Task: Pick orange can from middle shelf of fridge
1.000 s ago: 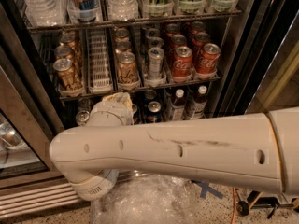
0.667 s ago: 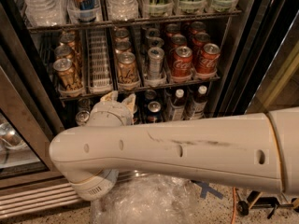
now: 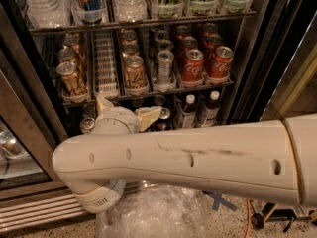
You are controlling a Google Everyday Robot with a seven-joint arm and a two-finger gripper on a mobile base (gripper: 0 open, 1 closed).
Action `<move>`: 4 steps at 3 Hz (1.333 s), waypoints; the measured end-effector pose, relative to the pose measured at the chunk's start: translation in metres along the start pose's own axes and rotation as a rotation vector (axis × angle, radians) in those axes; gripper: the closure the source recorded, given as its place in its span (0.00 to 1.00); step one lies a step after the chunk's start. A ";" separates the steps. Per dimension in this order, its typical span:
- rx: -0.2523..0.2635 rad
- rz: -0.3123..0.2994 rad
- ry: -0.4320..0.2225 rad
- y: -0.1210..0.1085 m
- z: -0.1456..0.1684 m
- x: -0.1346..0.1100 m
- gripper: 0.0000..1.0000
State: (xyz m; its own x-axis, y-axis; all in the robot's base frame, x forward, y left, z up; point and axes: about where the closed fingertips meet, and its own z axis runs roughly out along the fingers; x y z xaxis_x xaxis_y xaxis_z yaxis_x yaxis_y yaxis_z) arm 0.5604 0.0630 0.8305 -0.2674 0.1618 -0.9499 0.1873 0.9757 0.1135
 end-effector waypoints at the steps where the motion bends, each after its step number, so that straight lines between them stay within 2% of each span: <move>1: 0.000 0.000 0.000 0.000 0.000 0.000 0.06; 2: -0.013 -0.017 0.009 0.009 0.005 0.005 0.05; 3: -0.034 -0.034 0.000 0.028 0.023 0.004 0.00; 4: -0.035 -0.034 -0.001 0.029 0.024 0.004 0.00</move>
Offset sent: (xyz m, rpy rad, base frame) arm 0.0139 0.0277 -0.0160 -0.0290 0.0307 0.0553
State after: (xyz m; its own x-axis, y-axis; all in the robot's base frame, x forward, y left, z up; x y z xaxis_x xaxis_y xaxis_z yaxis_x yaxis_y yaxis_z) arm 0.5872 0.0882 0.8233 -0.2724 0.1285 -0.9536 0.1451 0.9852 0.0913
